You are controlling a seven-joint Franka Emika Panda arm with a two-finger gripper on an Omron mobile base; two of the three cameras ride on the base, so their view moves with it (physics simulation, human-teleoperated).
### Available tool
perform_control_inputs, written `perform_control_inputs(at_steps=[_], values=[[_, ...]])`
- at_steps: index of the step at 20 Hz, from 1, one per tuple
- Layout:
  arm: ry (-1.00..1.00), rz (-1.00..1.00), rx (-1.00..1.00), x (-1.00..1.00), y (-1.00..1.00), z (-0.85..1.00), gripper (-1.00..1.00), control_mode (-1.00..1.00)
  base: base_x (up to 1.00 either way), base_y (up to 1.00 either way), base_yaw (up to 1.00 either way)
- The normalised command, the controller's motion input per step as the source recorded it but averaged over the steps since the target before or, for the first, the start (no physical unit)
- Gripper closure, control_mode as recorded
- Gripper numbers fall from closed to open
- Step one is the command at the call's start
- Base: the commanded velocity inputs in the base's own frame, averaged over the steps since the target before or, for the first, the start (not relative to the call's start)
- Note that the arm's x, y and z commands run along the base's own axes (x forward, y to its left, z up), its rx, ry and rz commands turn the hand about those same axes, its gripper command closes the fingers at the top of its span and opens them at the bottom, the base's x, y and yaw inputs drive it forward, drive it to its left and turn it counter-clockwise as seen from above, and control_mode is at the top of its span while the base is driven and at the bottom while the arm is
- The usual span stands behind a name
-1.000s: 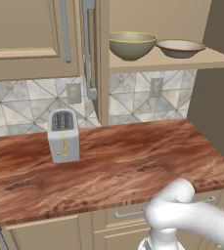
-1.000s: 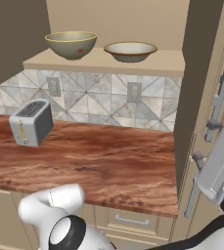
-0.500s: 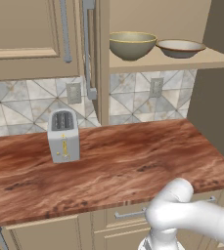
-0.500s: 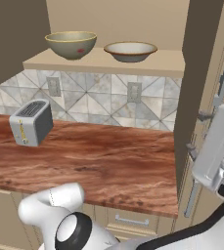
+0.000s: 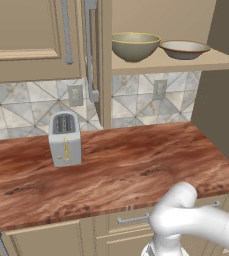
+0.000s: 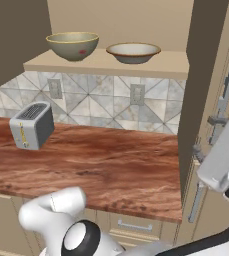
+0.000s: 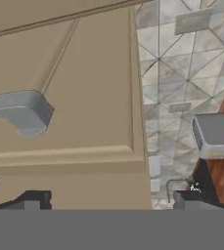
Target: Open the cabinet. Pick the bowls from the counter and place them in the cabinet. Then close the cabinet.
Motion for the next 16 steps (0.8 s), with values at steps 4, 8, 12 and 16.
perform_control_inputs(at_steps=[4,8,12,16], values=[[-0.11,0.12,0.1,0.16,-0.49,-0.21,-1.0,-1.0,0.0,0.0,0.0],[-0.08,0.13,0.08,0.48,-0.46,-0.15,-1.0,-1.0,0.0,0.0,0.0],[0.0,0.14,0.1,0.56,-0.58,-0.29,-1.0,-1.0,0.0,0.0,0.0],[0.0,0.1,0.03,0.53,-0.12,-0.18,-1.0,-1.0,0.0,0.0,0.0]])
